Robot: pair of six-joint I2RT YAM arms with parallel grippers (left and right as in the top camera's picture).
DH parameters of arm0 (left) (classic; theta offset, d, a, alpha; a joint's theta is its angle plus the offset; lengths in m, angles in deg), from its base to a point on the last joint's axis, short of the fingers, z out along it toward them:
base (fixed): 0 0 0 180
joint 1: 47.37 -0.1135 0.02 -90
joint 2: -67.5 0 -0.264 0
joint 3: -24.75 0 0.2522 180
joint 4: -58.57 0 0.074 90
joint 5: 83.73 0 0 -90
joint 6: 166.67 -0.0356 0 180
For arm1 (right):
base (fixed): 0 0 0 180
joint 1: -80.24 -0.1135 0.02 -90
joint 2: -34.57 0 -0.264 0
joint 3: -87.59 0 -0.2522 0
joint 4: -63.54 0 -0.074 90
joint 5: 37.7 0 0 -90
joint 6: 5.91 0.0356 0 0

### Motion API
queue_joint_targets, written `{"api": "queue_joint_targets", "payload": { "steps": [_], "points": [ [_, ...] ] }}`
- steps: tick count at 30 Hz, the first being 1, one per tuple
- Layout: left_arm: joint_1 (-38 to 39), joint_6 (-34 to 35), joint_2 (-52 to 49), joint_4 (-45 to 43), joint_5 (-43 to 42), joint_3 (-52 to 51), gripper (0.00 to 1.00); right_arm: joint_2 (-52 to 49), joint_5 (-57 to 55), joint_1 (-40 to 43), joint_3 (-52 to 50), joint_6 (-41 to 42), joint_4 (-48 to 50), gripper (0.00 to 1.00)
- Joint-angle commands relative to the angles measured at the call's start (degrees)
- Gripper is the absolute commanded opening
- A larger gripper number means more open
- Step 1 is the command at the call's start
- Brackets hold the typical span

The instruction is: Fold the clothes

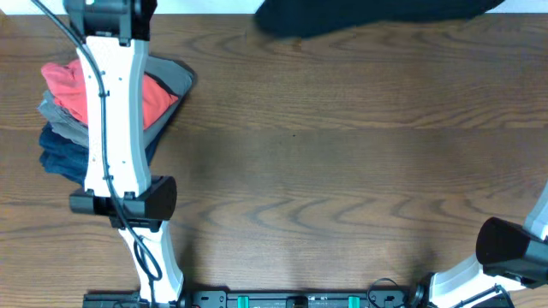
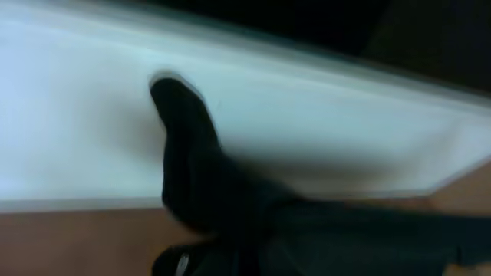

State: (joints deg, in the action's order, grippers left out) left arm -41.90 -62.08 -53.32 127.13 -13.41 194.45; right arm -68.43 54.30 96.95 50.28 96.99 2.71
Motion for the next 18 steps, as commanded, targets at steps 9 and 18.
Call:
{"api": "queue_joint_targets", "payload": {
  "steps": [9, 18],
  "points": [
    [-0.94, -5.44, -1.62, 33.9, 1.25, -11.28, 0.06, -3.28, -20.02, 2.08, -18.16, -0.7, -19.15, 0.01],
    [2.93, -9.88, -1.44, 42.01, 1.11, -36.96, 0.06, -3.26, -25.11, 7.8, -34.69, 6.64, -24.61, 0.01]
  ]
}}
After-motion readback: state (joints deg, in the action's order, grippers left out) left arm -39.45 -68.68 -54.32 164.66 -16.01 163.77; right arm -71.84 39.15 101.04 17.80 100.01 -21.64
